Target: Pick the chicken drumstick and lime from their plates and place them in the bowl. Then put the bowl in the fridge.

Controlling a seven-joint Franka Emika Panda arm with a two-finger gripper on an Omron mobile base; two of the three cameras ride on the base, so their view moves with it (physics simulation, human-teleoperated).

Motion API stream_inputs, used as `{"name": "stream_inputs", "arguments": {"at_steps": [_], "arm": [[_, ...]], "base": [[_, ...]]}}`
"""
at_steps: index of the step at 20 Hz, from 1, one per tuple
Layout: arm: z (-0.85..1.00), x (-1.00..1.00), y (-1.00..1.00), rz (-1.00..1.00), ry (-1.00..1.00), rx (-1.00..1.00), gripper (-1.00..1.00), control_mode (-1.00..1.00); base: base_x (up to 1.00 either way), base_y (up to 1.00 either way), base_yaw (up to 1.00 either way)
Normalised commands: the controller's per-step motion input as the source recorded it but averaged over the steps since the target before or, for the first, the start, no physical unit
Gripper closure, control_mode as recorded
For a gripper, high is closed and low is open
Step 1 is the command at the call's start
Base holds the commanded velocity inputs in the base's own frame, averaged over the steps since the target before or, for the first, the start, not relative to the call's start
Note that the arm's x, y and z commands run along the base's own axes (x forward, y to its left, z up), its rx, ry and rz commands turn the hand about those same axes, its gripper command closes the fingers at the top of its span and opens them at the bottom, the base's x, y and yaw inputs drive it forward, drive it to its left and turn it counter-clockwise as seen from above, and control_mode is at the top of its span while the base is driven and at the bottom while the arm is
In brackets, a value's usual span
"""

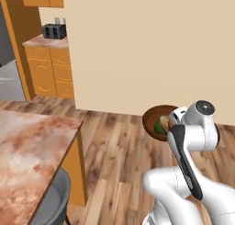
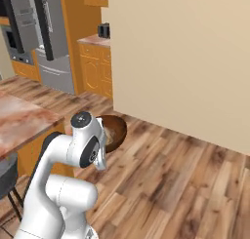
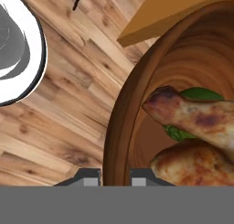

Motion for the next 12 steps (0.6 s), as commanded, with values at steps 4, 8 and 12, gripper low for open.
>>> {"name": "stream_inputs", "arguments": {"at_steps": [4, 8, 12], "arm": [[0.0, 0.0, 0.0, 0.0, 0.0, 0.0, 1.0, 1.0], [0.0, 0.0, 0.0, 0.0, 0.0, 0.0, 1.0, 1.0], [0.0, 0.0, 0.0, 0.0, 0.0, 0.0, 1.0, 1.0]], "base": [[0.94, -0.14, 0.0], [0.94, -0.09, 0.0], [0.94, 0.0, 0.1]]}}
